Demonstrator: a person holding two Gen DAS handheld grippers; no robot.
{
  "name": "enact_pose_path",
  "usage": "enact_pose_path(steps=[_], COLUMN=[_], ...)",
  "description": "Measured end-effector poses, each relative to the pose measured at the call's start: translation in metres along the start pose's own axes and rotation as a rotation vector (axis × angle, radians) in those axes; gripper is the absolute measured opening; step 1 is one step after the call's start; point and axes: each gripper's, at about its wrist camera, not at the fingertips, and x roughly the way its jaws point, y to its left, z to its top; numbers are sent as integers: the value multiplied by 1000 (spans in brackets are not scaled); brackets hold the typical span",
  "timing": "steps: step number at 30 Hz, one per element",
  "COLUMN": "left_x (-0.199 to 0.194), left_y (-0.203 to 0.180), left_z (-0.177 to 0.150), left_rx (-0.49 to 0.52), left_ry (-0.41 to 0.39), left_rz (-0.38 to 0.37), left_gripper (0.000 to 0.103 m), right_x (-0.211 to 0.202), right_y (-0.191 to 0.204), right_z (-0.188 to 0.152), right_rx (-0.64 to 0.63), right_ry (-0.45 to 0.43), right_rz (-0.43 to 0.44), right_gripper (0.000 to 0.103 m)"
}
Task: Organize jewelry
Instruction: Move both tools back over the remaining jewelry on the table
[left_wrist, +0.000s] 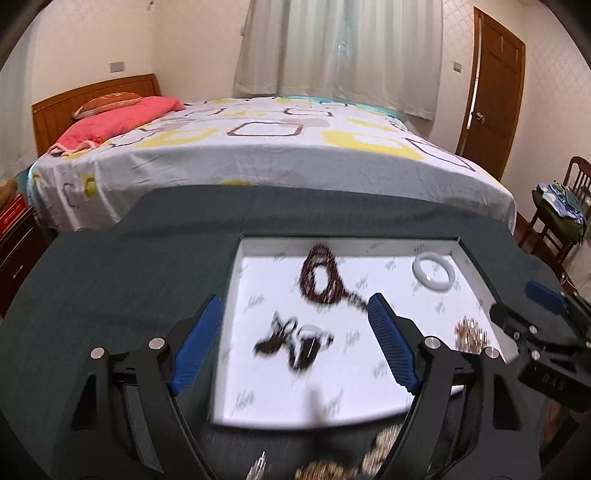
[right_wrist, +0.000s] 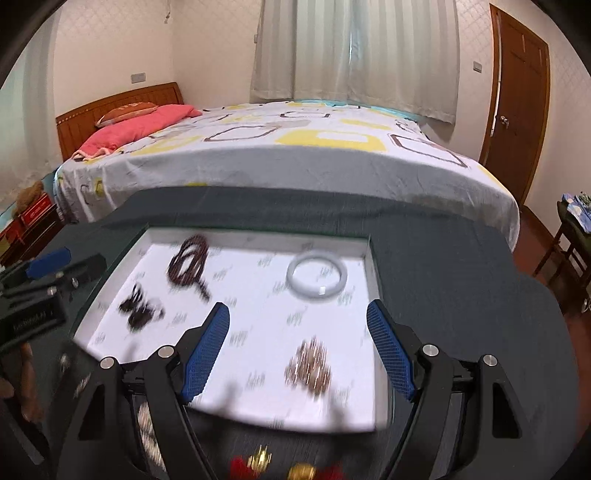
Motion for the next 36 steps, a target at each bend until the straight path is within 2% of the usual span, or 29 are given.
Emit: enact_pose_path(steps=[7, 12, 15, 22, 30, 36], left_x=[-34, -45, -49, -50, -47, -45], left_y=[13, 25, 31, 43, 38, 33], left_z=[-45, -76, -91, -117, -120, -120], left_rx=[-41, -76, -82, -97, -76, -66], left_ry=[19, 67, 88, 145, 148, 155], left_rz=[25, 45, 66, 103, 104, 92], left_gripper=[79, 79, 79, 79, 79, 79], right_x=[-25, -34, -36, -26, -8, -5], right_y=[0, -8, -12, -19, -15, -15], right_z=[-60, -87, -96, -99, -96, -96], right_rx=[14, 18, 37, 73, 70, 67], right_ry=[39, 68, 86, 116, 163, 180], right_rz=[-28, -45, -46, -30, -23, -13], right_gripper=[74, 73, 69, 59, 59, 50])
